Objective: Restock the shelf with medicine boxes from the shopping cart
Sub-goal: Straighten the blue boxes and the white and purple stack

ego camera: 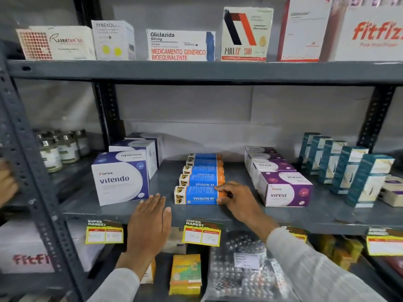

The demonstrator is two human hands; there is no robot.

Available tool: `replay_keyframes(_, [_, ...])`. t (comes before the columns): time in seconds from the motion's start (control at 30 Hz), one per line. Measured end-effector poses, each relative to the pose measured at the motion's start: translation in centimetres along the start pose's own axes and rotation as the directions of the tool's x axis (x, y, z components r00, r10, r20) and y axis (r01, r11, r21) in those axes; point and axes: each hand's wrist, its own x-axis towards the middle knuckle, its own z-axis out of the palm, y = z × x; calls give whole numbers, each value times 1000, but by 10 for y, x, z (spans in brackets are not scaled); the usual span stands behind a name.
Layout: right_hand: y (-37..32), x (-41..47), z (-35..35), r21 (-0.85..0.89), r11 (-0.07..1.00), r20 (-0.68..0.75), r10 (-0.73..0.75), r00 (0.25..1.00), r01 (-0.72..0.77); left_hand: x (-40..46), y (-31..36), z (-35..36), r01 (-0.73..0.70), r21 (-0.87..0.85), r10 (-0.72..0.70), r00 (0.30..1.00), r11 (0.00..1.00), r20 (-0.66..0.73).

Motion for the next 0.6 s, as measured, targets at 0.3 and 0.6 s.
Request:
replay_keyframes(0.3, [-1, -5, 5, 0, 999, -9, 34, 999, -34, 1, -4, 5, -1, -4, 1, 1000, 1000, -21])
replay_keyframes(0.6, [-1, -6, 3, -2, 999, -25, 39, 999, -39, 0, -5, 10, 0, -15, -1, 999, 1000, -43])
